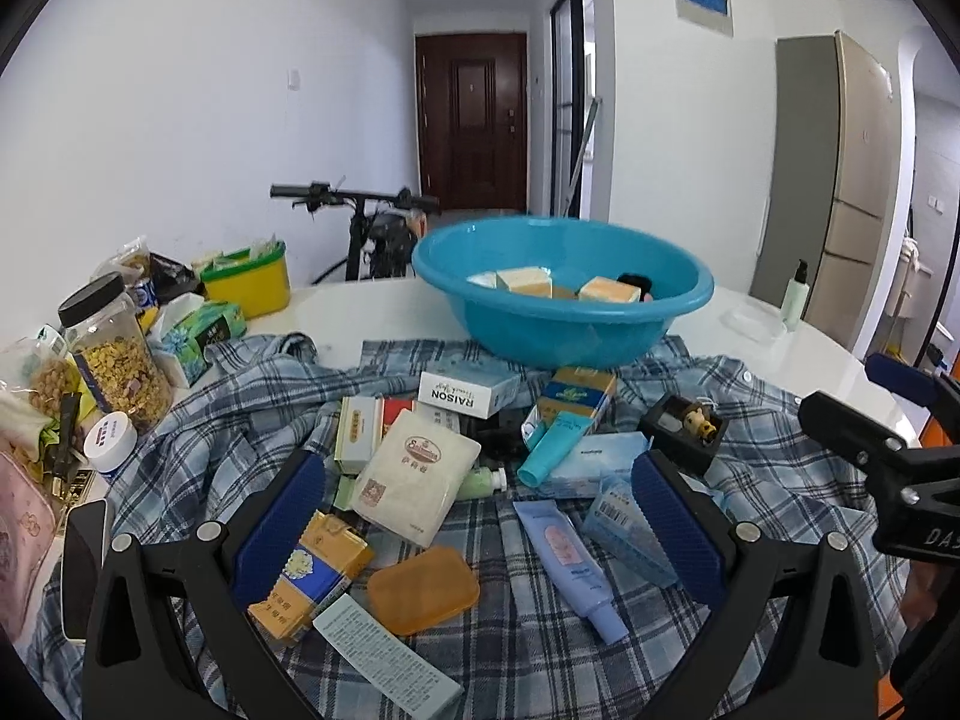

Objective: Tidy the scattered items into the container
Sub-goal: 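Move both tools toward the items on the plaid shirt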

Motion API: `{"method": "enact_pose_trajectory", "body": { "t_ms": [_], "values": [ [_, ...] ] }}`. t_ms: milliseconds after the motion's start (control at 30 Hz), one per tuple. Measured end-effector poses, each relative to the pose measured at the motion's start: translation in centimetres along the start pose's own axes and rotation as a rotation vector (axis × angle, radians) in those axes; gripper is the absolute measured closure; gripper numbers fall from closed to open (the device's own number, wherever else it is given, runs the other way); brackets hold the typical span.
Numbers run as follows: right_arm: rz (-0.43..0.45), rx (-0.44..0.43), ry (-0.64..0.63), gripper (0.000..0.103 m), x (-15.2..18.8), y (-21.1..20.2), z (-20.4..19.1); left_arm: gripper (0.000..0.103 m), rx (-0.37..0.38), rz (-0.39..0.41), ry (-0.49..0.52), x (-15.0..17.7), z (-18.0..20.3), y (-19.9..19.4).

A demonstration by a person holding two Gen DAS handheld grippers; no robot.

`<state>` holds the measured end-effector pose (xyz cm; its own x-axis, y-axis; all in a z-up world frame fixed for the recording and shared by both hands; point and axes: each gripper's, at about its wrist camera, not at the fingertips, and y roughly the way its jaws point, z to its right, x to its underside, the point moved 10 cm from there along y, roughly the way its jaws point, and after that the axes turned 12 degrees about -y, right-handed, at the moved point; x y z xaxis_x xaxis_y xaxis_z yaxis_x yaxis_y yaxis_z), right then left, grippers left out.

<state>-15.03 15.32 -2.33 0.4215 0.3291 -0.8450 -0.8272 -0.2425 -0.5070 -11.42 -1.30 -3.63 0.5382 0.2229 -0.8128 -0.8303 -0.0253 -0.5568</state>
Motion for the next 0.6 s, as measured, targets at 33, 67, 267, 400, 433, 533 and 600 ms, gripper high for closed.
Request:
{"method": "enact_pose_trajectory", "body": {
  "t_ms": [33, 67, 267, 400, 433, 533, 600],
  "values": [
    [-0.015, 0.000, 0.000, 0.000, -0.1, 0.1, 0.1, 0.000, 0.007, -0.011, -0.003, -0.1, 0.0, 0.1],
    [-0.038, -0.004, 0.001, 0.000, -0.2, 0.3, 0.1, 0.000, 0.016, -0.024, -0.008, -0.2, 0.0, 0.2],
    [-0.106, -0.074, 0.034, 0.000, -0.2, 1.4, -0.1, 0.000, 0.021, -0.080, -0.029, -0.6, -0.2, 0.5],
    [-0.117, -0.090, 0.047, 0.000, -0.2, 1.7, -0.1, 0.000, 0.017, -0.096, -0.019, -0.6, -0.2, 0.6],
    [-0.119, -0.089, 0.046, 0.000, -0.2, 1.7, -0.1, 0.000, 0.018, -0.100, -0.018, -0.6, -0.2, 0.6],
    [-0.125, -0.096, 0.043, 0.000, 0.0, 1.8, -0.4, 0.000, 0.031, -0.116, -0.015, 0.0, 0.0, 0.9],
    [-0.129, -0.100, 0.039, 0.000, 0.3, 1.8, -0.7, 0.000, 0.037, -0.129, -0.012, 0.5, 0.1, 1.1]
  ]
}}
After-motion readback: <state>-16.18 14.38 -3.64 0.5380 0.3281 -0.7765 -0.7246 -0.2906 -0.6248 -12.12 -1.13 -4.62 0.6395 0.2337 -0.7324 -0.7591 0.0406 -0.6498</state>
